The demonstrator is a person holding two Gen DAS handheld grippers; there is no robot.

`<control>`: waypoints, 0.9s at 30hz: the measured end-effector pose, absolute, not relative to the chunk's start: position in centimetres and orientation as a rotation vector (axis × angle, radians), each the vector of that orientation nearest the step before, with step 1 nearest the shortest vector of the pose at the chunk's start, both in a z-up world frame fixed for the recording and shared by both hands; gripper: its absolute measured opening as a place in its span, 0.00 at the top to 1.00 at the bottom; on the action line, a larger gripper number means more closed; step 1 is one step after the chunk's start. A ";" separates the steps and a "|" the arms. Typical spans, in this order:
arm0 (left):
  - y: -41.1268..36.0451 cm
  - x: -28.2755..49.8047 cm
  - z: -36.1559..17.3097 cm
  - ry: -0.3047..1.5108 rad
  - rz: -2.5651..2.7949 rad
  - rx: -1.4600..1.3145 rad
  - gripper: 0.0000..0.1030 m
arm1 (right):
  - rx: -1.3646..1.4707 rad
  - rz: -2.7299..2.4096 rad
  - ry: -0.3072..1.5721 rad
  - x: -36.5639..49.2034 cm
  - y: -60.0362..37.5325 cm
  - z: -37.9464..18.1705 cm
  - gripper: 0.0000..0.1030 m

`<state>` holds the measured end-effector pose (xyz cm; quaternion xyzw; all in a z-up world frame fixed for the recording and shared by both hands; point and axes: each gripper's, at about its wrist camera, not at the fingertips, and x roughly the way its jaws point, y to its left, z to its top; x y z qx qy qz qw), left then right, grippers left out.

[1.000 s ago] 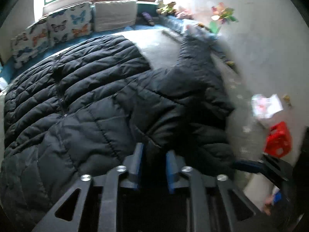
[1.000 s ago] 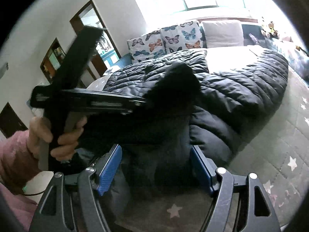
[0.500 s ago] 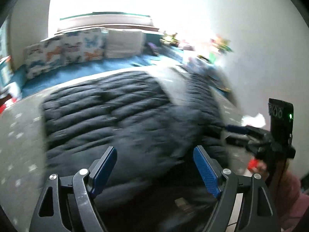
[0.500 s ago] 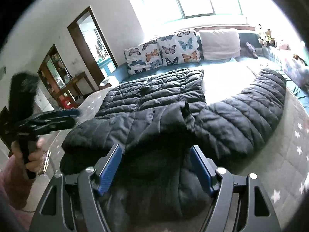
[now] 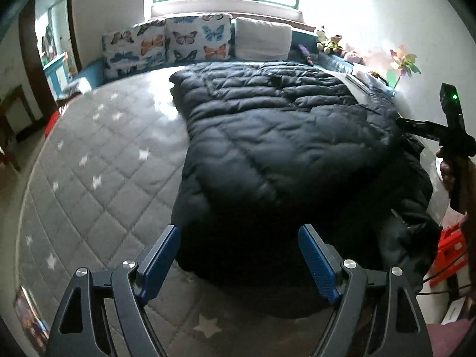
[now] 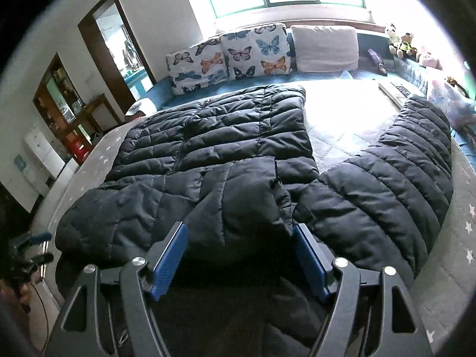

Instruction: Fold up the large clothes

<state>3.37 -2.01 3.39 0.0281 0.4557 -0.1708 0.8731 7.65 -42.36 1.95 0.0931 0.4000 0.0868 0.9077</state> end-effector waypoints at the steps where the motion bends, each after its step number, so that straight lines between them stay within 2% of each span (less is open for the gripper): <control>1: -1.6 3.5 2.8 0.950 -0.349 0.054 0.15 | 0.192 0.176 0.838 8.0 -42.2 1.8 0.23; 3: -1.4 3.7 1.8 0.935 -0.313 0.086 0.15 | 0.168 0.160 0.856 8.3 -41.9 1.6 0.27; 5: -1.4 3.9 0.6 0.924 -0.298 0.092 0.15 | 0.150 0.146 0.869 8.3 -41.5 1.4 0.43; 9: -0.7 3.5 -0.1 0.924 -0.316 0.065 0.15 | 0.108 0.120 0.847 7.4 -40.7 2.4 0.66; 10: -0.5 3.4 -0.2 0.922 -0.320 0.057 0.16 | 0.097 0.110 0.837 7.2 -40.6 2.7 0.75; 12: -0.2 3.5 -0.1 0.917 -0.326 0.042 0.19 | 0.085 0.107 0.819 6.8 -40.4 3.4 0.77; 14: 0.3 3.7 0.0 0.914 -0.314 0.033 0.32 | 0.052 0.105 0.790 5.7 -39.8 4.4 0.79; 15: 0.6 3.7 0.0 0.918 -0.306 0.030 0.46 | 0.035 0.099 0.770 5.0 -39.5 4.9 0.80; 18: 1.3 3.5 0.7 0.909 -0.291 0.011 0.61 | 0.003 0.095 0.728 2.7 -38.6 6.5 0.81; 22: 2.1 2.9 0.2 0.920 -0.272 0.012 0.73 | 0.028 0.096 0.751 0.1 -38.6 5.8 0.81; 27: 3.1 3.4 -1.3 0.986 -0.256 -0.031 0.75 | 0.156 0.084 0.919 0.8 -40.8 -1.3 0.81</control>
